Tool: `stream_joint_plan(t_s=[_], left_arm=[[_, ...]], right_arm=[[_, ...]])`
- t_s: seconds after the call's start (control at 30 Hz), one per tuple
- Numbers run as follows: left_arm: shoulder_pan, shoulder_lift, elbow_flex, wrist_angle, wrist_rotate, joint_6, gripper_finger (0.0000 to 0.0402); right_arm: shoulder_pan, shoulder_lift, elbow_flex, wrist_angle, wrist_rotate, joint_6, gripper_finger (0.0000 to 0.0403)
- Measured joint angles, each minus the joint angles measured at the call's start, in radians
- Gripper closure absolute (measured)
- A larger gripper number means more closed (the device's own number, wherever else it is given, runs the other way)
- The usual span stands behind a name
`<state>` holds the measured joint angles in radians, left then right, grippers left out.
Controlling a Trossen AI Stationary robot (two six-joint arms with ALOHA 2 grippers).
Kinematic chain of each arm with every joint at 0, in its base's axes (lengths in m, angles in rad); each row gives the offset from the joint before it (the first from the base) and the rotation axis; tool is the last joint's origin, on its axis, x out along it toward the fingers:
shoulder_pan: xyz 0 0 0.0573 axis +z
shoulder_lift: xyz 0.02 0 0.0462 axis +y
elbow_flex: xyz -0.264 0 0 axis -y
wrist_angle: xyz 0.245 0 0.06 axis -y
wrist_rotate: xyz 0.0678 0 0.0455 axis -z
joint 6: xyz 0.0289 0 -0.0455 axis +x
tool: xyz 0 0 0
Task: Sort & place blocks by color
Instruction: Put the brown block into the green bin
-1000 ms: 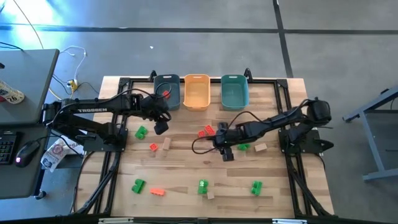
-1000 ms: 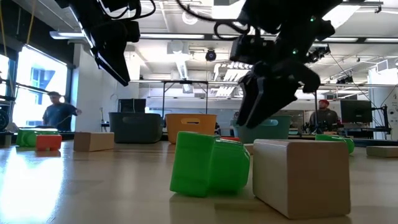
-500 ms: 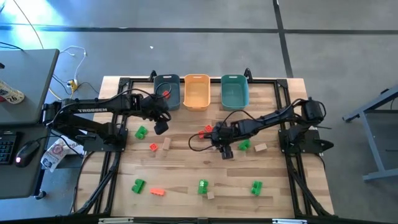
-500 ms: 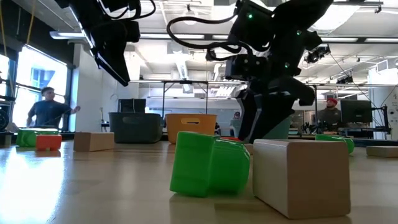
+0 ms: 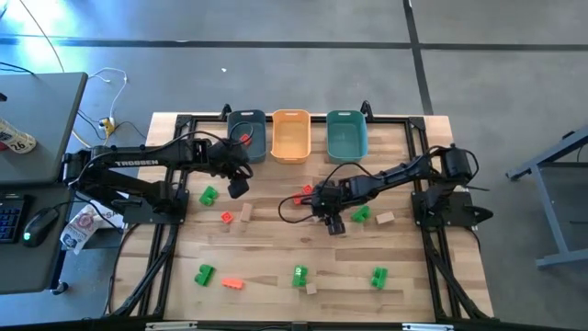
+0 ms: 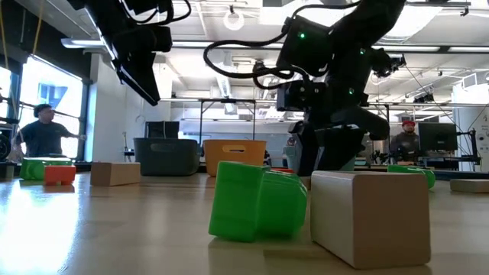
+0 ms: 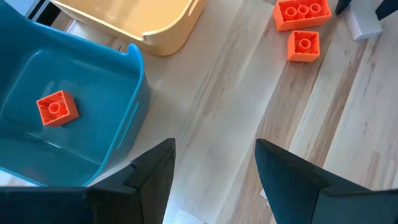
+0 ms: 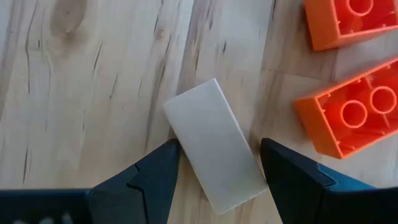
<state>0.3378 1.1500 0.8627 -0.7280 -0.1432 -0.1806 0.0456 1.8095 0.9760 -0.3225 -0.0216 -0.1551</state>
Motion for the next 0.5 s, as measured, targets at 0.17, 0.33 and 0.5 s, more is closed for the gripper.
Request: stream_joint_plan(t_s=[0.17,0.33,0.5], left_arm=[[0.000,0.000,0.000,0.000,0.000,0.000,0.0193],[0.000,0.000,0.000,0.000,-0.002,0.000,0.0193],[0.000,0.000,0.000,0.000,-0.002,0.000,0.0193]], right_arm=[[0.000,0.001,0.000,-0.004,-0.002,0.073,0.0206],[0.000,0.002,0.000,-0.005,0.007,0.145,0.0272],[0.001,-0.002,0.000,-0.004,-0.010,0.161,0.0303]])
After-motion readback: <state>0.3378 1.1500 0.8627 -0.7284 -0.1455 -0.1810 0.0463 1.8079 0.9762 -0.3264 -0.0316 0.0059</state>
